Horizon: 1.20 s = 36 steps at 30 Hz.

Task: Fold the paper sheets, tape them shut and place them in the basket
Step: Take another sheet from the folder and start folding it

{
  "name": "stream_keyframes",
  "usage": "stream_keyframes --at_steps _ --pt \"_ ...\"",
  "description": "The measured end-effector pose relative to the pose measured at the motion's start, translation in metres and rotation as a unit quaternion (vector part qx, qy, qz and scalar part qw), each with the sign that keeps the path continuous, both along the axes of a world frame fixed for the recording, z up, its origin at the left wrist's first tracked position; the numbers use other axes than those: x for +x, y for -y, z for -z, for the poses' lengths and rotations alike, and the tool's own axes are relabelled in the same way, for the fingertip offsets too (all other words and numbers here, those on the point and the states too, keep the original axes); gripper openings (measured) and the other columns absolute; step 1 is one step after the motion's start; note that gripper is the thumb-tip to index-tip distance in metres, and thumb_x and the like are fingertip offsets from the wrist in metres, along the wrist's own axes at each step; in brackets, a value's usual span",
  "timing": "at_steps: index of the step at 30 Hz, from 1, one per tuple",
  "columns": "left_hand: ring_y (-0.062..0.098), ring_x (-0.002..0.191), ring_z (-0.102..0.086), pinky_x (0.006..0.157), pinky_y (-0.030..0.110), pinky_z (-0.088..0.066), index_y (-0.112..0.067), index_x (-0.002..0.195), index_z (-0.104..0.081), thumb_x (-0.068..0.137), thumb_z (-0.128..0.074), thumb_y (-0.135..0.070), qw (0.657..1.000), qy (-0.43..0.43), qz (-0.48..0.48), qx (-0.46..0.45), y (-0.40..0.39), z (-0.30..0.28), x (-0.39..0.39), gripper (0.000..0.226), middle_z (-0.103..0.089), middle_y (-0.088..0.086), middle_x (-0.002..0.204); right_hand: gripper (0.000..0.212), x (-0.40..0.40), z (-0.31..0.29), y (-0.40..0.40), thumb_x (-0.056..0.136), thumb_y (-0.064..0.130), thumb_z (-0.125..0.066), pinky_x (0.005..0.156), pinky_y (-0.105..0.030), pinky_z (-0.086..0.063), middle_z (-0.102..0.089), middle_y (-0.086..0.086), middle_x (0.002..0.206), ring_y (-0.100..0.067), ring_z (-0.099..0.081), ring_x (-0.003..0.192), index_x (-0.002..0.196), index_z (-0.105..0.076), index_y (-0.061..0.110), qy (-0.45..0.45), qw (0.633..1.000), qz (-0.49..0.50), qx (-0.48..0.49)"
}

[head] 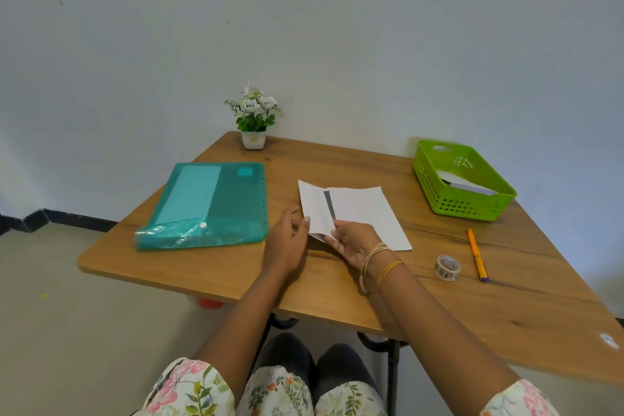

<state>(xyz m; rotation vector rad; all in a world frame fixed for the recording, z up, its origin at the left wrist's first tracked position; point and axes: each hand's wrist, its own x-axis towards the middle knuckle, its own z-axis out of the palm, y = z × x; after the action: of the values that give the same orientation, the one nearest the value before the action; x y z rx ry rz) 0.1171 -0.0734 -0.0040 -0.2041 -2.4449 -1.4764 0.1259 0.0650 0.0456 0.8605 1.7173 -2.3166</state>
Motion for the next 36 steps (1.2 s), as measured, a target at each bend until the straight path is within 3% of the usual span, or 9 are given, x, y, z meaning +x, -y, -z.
stream_keyframes --at_steps 2,5,9,11,14,19,24,30,36 --pt "0.003 0.080 -0.059 0.055 0.015 -0.042 -0.022 0.135 -0.047 0.098 -0.046 -0.039 1.000 0.006 -0.004 0.017 0.000 -0.001 0.000 0.040 -0.061 -0.007 0.093 0.036 0.003 0.002 0.001 0.086 -0.014 -0.051 0.063 -0.027 -0.059 -0.058 -0.020 0.116 -0.034 -0.061 0.108 0.120 -0.056 -0.005 -0.022 0.997 -0.044 0.052" --pt "0.002 0.077 -0.059 0.052 0.013 -0.042 -0.022 0.135 -0.047 0.097 -0.051 -0.030 1.000 0.008 -0.004 0.024 0.001 -0.001 0.000 0.039 -0.063 -0.004 0.098 0.027 0.006 0.011 0.003 0.084 -0.004 -0.058 0.074 -0.038 -0.060 -0.059 -0.009 0.084 -0.026 -0.063 0.074 0.110 -0.062 -0.009 -0.054 0.963 -0.089 0.249" --pt "0.005 0.082 -0.061 0.060 0.021 -0.051 -0.020 0.135 -0.049 0.095 -0.054 -0.022 0.999 0.018 -0.002 0.031 0.001 0.000 -0.001 0.040 -0.064 0.000 0.106 0.014 0.012 0.010 0.008 0.084 0.018 -0.062 0.069 -0.028 -0.050 -0.059 -0.007 0.084 -0.024 -0.060 0.083 0.085 -0.069 0.006 -0.092 0.805 -0.169 0.561" --pt "0.011 0.086 -0.063 0.063 0.024 -0.052 -0.018 0.135 -0.049 0.097 -0.051 -0.023 0.999 0.015 0.003 0.038 0.001 0.000 -0.001 0.038 -0.066 0.003 0.109 0.022 0.016 0.010 0.010 0.089 0.023 -0.056 0.071 -0.026 -0.047 -0.061 -0.010 0.091 -0.025 -0.060 0.088 0.089 -0.069 0.006 -0.115 0.783 -0.182 0.583" --pt "0.012 0.090 -0.061 0.066 0.023 -0.049 -0.020 0.135 -0.049 0.100 -0.043 -0.024 0.998 0.005 0.015 0.055 0.002 -0.001 0.001 0.035 -0.065 0.000 0.113 0.029 0.022 0.010 0.010 0.090 0.028 -0.052 0.071 -0.032 -0.046 -0.057 -0.013 0.081 -0.031 -0.059 0.086 0.076 -0.063 0.005 -0.171 0.801 -0.213 0.532" --pt "0.003 0.091 -0.061 0.075 0.031 -0.055 -0.030 0.135 -0.048 0.102 -0.038 -0.034 0.997 0.007 0.045 0.067 0.002 -0.002 0.002 0.035 -0.062 -0.013 0.109 0.058 0.026 0.013 0.012 0.081 0.036 -0.065 0.093 -0.032 -0.048 -0.053 -0.007 0.127 -0.026 -0.052 0.115 0.134 -0.049 0.017 -0.165 0.745 -0.243 0.599" --pt "0.009 0.076 -0.066 0.073 0.042 -0.057 -0.033 0.136 -0.047 0.100 -0.040 -0.042 0.996 0.020 0.058 0.068 0.001 -0.001 0.002 0.037 -0.067 -0.010 0.091 0.035 0.026 0.013 0.012 0.092 0.015 -0.057 0.084 -0.026 -0.048 -0.061 -0.009 0.122 -0.026 -0.058 0.110 0.126 -0.056 0.010 -0.174 0.826 -0.111 0.525" --pt "0.005 0.086 -0.063 0.079 0.035 -0.055 -0.031 0.137 -0.047 0.098 -0.043 -0.044 0.998 0.018 0.047 0.021 0.000 -0.002 0.005 0.041 -0.065 -0.006 0.109 0.060 0.022 0.007 0.003 0.083 0.006 -0.061 0.088 -0.029 -0.046 -0.050 -0.010 0.135 -0.029 -0.050 0.119 0.138 -0.039 0.013 -0.100 0.923 0.001 0.372" --pt "0.007 0.090 -0.061 0.079 0.038 -0.056 -0.028 0.134 -0.051 0.095 -0.050 -0.045 0.998 0.027 0.048 -0.018 0.000 -0.002 0.005 0.042 -0.062 -0.009 0.104 0.070 0.024 0.010 -0.006 0.085 0.000 -0.056 0.097 -0.033 -0.046 -0.042 -0.012 0.143 -0.030 -0.047 0.125 0.146 -0.027 0.015 -0.044 0.935 -0.031 0.351"
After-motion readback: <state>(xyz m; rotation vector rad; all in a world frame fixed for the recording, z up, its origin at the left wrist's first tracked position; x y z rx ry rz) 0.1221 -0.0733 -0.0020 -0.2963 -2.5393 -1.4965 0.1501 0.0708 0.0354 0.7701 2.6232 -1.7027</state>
